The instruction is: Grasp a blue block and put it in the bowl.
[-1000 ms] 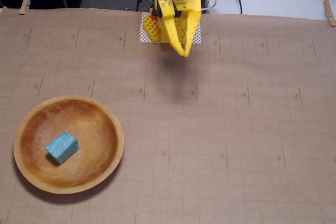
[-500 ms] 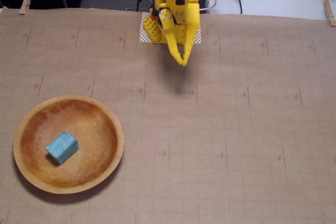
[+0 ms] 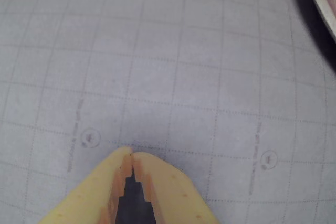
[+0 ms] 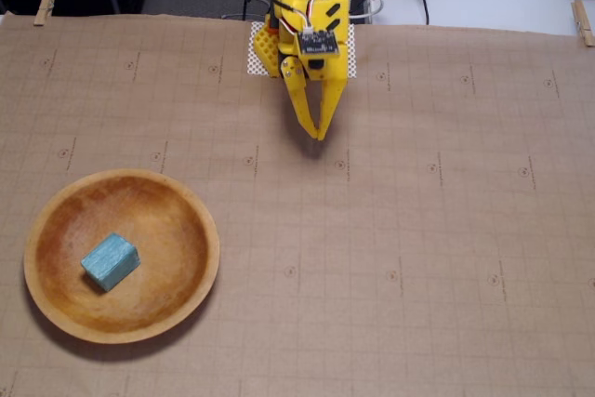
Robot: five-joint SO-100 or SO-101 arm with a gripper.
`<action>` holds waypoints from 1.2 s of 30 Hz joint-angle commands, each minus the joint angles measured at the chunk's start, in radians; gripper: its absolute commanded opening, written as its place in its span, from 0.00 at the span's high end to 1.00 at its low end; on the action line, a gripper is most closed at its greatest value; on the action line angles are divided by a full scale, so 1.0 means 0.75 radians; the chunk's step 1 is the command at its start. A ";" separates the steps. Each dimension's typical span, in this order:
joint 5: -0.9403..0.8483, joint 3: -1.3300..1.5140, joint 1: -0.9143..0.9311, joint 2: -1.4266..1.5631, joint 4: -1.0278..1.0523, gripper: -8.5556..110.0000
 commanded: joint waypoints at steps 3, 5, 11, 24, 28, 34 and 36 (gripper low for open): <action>-0.014 0.029 0.008 0.006 0.008 0.96; -0.014 0.043 0.010 0.006 0.012 0.95; 0.002 0.059 0.014 0.002 0.012 0.95; -0.039 0.063 0.117 0.000 0.096 0.95; -0.110 0.065 0.135 -0.002 0.090 0.95; -0.117 0.065 0.123 0.000 0.090 0.95; -0.127 0.065 0.121 0.000 0.090 0.95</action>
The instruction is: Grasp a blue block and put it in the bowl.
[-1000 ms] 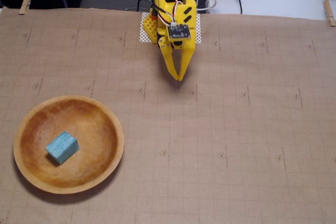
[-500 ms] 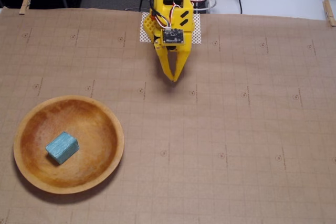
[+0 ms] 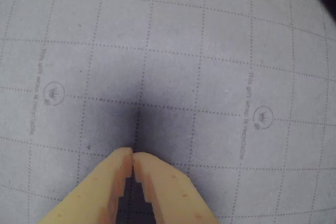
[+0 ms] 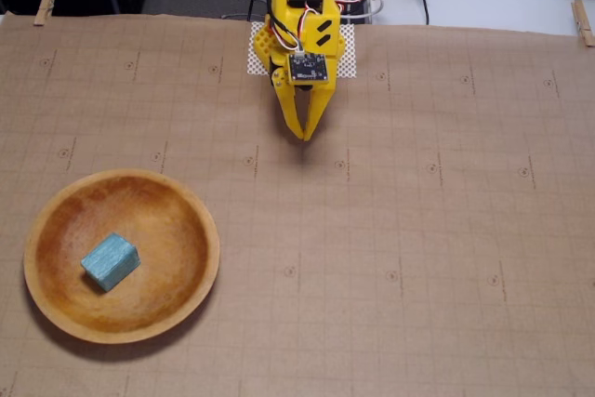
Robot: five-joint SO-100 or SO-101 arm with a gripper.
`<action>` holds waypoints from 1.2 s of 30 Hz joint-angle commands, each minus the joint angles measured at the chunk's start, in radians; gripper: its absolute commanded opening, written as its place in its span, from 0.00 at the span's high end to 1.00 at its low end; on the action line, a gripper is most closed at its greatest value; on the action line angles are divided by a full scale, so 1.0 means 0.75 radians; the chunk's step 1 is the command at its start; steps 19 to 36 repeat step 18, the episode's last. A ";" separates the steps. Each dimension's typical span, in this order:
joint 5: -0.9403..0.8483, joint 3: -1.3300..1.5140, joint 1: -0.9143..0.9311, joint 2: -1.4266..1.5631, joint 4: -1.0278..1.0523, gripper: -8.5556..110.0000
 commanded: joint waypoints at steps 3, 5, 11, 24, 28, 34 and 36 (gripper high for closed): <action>-0.022 -0.016 -0.008 0.000 0.004 0.95; -0.022 -0.016 -0.008 0.000 0.004 0.95; -0.022 -0.016 0.002 0.000 0.004 0.95; -0.022 -0.016 0.002 0.000 0.004 0.95; -0.022 -0.016 0.002 0.000 0.004 0.95; -0.022 -0.016 0.002 0.000 0.004 0.95; -0.022 -0.016 0.002 0.000 0.004 0.95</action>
